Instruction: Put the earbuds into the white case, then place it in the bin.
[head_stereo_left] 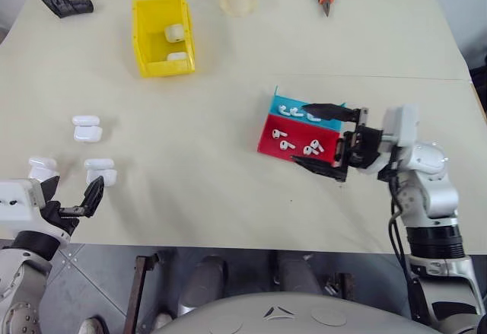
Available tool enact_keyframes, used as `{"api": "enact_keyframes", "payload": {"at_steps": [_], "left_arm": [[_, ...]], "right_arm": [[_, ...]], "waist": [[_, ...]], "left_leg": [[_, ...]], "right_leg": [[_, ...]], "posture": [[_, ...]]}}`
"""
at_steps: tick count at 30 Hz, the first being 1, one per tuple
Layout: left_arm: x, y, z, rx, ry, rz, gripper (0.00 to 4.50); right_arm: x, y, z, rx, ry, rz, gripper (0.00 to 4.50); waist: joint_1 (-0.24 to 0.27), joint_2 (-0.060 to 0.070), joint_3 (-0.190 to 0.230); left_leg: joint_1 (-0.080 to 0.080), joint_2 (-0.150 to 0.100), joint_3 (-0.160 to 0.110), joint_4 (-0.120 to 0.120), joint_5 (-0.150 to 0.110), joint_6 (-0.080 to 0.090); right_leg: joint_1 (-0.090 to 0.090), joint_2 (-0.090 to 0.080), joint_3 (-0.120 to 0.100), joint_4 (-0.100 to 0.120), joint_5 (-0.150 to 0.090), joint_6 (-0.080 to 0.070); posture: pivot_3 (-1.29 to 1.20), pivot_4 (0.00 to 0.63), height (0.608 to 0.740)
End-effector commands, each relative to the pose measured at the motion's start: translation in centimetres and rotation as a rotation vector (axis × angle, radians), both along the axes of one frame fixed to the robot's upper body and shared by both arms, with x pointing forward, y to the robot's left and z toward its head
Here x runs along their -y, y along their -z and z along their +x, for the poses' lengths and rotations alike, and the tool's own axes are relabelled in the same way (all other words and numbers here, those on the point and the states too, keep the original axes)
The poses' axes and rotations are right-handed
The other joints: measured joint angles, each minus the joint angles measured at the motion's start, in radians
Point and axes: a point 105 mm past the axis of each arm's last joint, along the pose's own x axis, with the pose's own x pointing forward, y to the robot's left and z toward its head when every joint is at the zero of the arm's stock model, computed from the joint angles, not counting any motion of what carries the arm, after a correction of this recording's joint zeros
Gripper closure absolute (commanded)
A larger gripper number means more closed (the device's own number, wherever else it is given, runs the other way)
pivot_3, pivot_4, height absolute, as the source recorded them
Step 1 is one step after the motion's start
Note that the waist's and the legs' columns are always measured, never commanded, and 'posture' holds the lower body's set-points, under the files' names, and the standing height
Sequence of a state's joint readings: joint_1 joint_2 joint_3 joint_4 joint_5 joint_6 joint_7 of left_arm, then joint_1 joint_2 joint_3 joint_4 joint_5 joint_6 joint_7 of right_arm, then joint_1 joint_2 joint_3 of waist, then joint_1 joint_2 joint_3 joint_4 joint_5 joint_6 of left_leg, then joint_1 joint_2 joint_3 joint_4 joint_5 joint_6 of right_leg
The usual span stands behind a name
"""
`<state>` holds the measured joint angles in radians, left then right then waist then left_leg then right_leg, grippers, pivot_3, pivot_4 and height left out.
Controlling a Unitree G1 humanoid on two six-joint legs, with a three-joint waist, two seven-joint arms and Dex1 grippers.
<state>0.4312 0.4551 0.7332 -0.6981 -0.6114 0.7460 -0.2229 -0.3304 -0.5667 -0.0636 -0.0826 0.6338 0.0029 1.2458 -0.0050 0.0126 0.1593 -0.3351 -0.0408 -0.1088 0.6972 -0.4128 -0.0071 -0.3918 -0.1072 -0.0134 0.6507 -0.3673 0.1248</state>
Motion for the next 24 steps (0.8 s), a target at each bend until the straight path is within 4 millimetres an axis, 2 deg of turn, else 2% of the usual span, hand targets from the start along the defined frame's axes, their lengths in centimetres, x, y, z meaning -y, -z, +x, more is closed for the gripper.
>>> {"api": "enact_keyframes", "payload": {"at_steps": [1,6,9,13,19,24], "left_arm": [[0.4,-0.6,-0.3,-0.083,-0.015,0.011,0.04],[0.9,0.1,0.3,-0.243,-0.038,0.026,0.04],[1.8,-0.5,1.2,-0.291,0.008,0.021,0.04],[0.7,-2.1,3.6,-0.361,-0.058,0.073,0.04],[0.5,-2.2,4.6,-0.391,-0.054,0.053,0.04],[0.4,-0.8,4.3,-0.487,-0.047,0.062,0.04]], "right_arm": [[0.2,-0.6,-1.0,0.034,-0.040,-0.013,0.00],[0.0,0.5,-0.7,0.027,-0.049,-0.044,0.00],[-0.2,0.4,-0.6,0.030,-0.048,-0.037,0.00],[-0.6,0.9,-0.9,0.030,-0.058,-0.034,0.00],[-0.8,1.1,-1.3,0.031,-0.044,-0.018,0.00],[-0.8,1.2,-1.5,0.036,-0.027,-0.012,0.00]], "waist": [[0.000,0.000,0.000],[0.000,0.000,0.000],[0.000,0.000,0.000],[0.002,-0.001,0.001],[-0.026,-0.001,0.001],[-0.025,0.000,0.002]], "left_leg": [[0.000,0.000,0.000,0.000,0.000,0.000],[0.000,0.000,0.000,0.000,0.000,0.000],[0.000,-0.001,0.000,0.000,0.000,0.000],[0.000,-0.002,-0.003,0.001,0.000,-0.001],[0.002,-0.007,-0.010,-0.002,0.000,0.000],[0.002,-0.007,-0.014,-0.002,0.000,-0.001]], "right_leg": [[0.000,0.000,0.000,0.000,0.000,0.000],[0.000,0.000,0.001,0.001,0.000,0.000],[-0.001,0.000,0.000,0.002,0.000,0.000],[0.000,0.001,-0.002,0.002,0.000,0.000],[-0.005,0.003,-0.003,0.008,0.000,0.000],[-0.007,0.004,-0.002,0.007,0.000,0.000]], "posture": [[0.00,0.150,0.740],[0.00,0.150,0.740],[0.00,0.150,0.740],[0.00,0.150,0.740],[0.00,0.150,0.740],[0.00,0.150,0.740]]}}
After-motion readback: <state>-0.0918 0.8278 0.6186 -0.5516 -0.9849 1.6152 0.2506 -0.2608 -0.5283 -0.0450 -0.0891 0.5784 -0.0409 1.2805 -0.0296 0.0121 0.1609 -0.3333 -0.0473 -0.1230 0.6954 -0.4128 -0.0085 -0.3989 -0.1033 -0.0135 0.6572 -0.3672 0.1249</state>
